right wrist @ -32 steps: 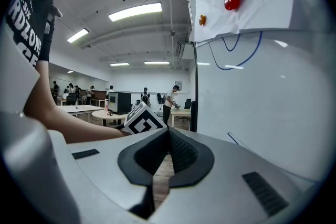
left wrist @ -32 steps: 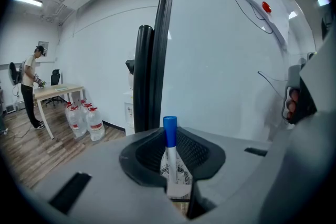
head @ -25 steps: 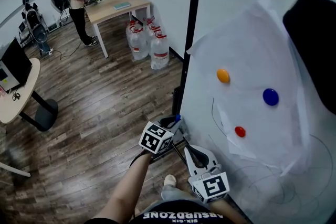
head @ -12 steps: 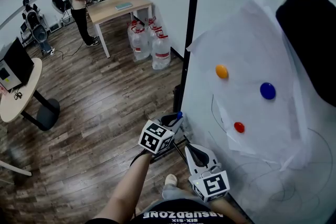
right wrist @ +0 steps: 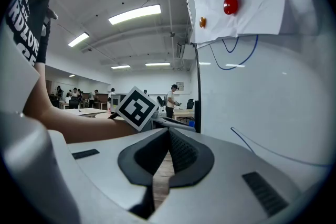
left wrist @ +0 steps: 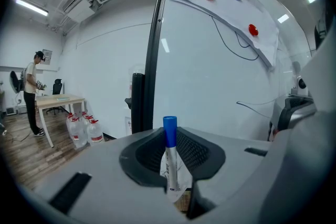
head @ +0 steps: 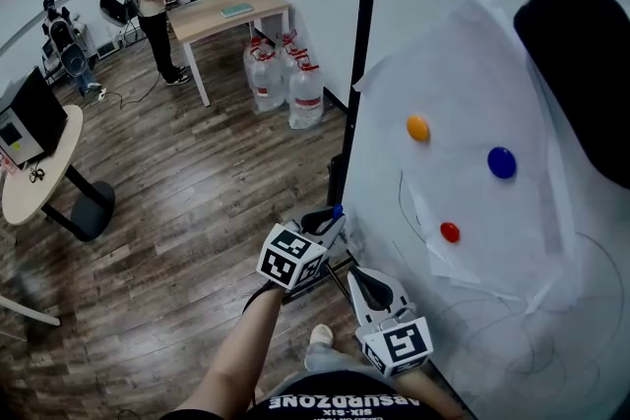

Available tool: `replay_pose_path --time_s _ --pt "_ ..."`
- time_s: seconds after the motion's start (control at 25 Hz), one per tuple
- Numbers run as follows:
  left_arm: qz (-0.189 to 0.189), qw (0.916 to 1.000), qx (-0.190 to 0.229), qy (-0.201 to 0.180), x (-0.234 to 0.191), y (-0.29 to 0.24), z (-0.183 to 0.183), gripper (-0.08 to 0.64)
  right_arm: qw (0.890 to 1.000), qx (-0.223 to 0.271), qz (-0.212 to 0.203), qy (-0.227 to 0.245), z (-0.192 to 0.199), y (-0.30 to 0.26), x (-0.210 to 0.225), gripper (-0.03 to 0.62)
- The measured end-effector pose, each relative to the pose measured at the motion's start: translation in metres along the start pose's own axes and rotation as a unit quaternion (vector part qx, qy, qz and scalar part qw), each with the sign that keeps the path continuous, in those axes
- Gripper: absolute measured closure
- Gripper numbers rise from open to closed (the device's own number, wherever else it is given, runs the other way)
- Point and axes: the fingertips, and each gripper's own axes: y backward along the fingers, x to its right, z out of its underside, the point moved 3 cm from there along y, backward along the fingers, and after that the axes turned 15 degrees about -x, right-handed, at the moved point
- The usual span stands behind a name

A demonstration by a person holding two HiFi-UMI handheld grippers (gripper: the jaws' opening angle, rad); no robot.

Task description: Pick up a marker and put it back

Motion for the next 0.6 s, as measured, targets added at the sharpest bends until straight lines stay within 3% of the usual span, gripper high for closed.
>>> replay_pose_path --time_s 0.6 --pt "-0.018 0.999 0.04 0.004 0.019 0.035 -0.006 0.488 1.0 0.006 -0.007 0.001 -0.003 0.003 -0.007 0.594"
